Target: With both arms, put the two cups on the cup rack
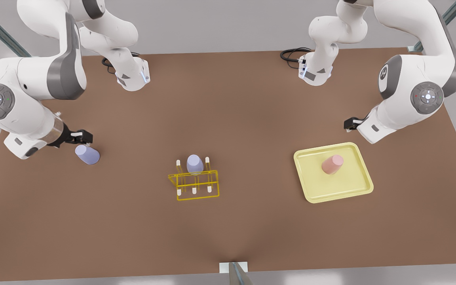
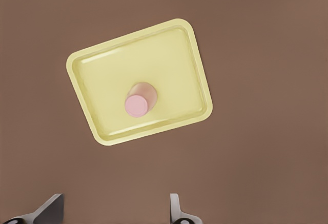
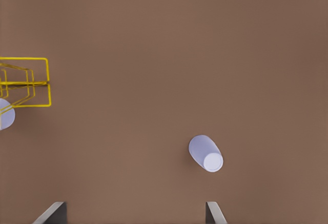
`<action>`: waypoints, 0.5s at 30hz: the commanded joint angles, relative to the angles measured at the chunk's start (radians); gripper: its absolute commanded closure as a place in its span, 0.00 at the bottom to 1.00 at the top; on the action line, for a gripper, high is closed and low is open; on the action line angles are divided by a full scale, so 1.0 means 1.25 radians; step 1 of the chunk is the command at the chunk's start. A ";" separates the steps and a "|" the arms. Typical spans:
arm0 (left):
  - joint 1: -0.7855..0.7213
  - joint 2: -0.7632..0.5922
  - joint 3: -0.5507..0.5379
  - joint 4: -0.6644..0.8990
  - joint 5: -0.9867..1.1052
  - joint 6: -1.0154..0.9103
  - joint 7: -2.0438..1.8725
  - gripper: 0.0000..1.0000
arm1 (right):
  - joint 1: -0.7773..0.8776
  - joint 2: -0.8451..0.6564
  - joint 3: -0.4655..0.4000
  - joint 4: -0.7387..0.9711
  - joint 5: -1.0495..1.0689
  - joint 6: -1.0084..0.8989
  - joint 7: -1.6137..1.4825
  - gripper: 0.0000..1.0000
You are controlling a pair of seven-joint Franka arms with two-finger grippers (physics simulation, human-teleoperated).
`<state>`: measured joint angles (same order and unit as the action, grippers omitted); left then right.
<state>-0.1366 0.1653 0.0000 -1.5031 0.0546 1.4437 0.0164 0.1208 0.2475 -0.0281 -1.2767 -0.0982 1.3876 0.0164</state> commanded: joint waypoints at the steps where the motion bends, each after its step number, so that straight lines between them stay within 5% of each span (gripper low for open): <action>1: 0.000 -0.001 0.000 0.000 0.000 0.030 -0.006 0.00 | 0.000 0.000 -0.001 0.000 0.002 0.028 -0.028 0.00; 4: 0.000 0.022 0.000 -0.102 0.000 0.156 -0.006 0.00 | -0.045 0.061 -0.001 -0.058 -0.013 0.051 -0.114 0.00; 5: -0.002 0.060 0.000 -0.210 0.000 0.369 -0.007 0.00 | -0.071 0.067 -0.001 -0.163 -0.011 0.224 -0.114 0.00; 7: -0.002 0.083 0.001 -0.263 0.002 0.515 -0.008 0.00 | -0.114 0.040 0.000 -0.283 -0.001 0.389 -0.114 0.00; 15: 0.004 0.110 0.069 -0.374 -0.001 0.687 0.041 0.00 | -0.172 -0.030 -0.001 -0.587 0.017 0.749 -0.115 0.00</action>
<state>-0.1302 0.3014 0.0829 -1.9594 0.0536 2.1099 0.0273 -0.0925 0.2181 -0.0288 -1.9828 -0.0830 2.0558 -0.0582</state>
